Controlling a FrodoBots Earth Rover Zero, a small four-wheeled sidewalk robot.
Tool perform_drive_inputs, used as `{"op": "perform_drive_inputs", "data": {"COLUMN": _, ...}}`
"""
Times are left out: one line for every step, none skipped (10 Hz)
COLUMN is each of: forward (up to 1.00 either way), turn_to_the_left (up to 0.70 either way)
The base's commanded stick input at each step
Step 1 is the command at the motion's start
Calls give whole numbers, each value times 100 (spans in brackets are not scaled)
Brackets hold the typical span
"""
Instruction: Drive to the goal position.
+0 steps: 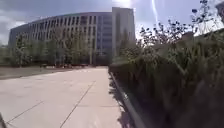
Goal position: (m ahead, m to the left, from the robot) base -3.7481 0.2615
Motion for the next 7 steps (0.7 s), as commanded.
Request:
{"op": "perform_drive_inputs", "data": {"forward": 0, "turn_to_the_left": 0}}
{"op": "perform_drive_inputs", "data": {"forward": 0, "turn_to_the_left": 0}}
{"op": "perform_drive_inputs", "data": {"forward": 0, "turn_to_the_left": 0}}
{"op": "perform_drive_inputs", "data": {"forward": 0, "turn_to_the_left": 0}}
{"op": "perform_drive_inputs", "data": {"forward": 0, "turn_to_the_left": 14}}
{"op": "perform_drive_inputs", "data": {"forward": 0, "turn_to_the_left": 34}}
{"op": "perform_drive_inputs", "data": {"forward": 0, "turn_to_the_left": 45}}
